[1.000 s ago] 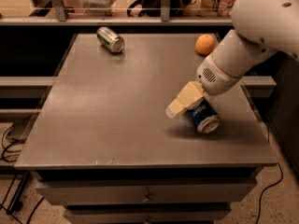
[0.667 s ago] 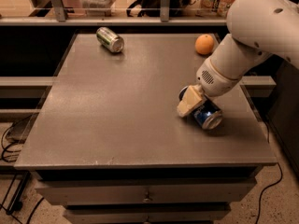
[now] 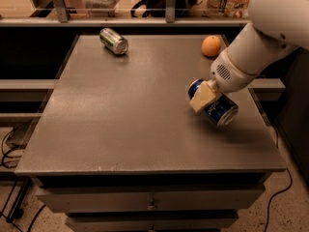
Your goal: Pick pepsi can
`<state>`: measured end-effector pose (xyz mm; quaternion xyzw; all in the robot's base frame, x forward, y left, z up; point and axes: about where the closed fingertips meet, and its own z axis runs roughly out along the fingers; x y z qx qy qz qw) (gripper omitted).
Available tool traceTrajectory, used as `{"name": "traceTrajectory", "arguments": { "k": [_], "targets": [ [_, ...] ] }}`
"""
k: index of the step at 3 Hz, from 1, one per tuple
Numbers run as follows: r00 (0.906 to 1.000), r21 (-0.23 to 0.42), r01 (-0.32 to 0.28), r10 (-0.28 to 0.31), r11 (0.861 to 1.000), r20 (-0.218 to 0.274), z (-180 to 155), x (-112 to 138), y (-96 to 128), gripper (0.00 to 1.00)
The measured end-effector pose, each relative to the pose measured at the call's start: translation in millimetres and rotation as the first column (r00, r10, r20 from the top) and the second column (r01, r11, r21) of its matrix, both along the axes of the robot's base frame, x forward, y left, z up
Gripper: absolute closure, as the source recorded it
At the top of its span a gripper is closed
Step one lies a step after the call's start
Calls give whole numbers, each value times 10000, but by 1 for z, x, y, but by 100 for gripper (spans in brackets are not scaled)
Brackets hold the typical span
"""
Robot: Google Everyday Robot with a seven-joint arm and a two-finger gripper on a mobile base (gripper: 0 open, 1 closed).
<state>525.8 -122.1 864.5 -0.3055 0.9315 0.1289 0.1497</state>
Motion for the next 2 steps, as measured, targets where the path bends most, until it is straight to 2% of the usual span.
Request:
{"name": "traceTrajectory", "arguments": {
  "k": [1,2],
  "targets": [
    [9863,204,-758,719,9969,1488,59,5,-2,100],
    [9866,206,-743,705,9970,1470,58,5,-2,100]
  ]
}}
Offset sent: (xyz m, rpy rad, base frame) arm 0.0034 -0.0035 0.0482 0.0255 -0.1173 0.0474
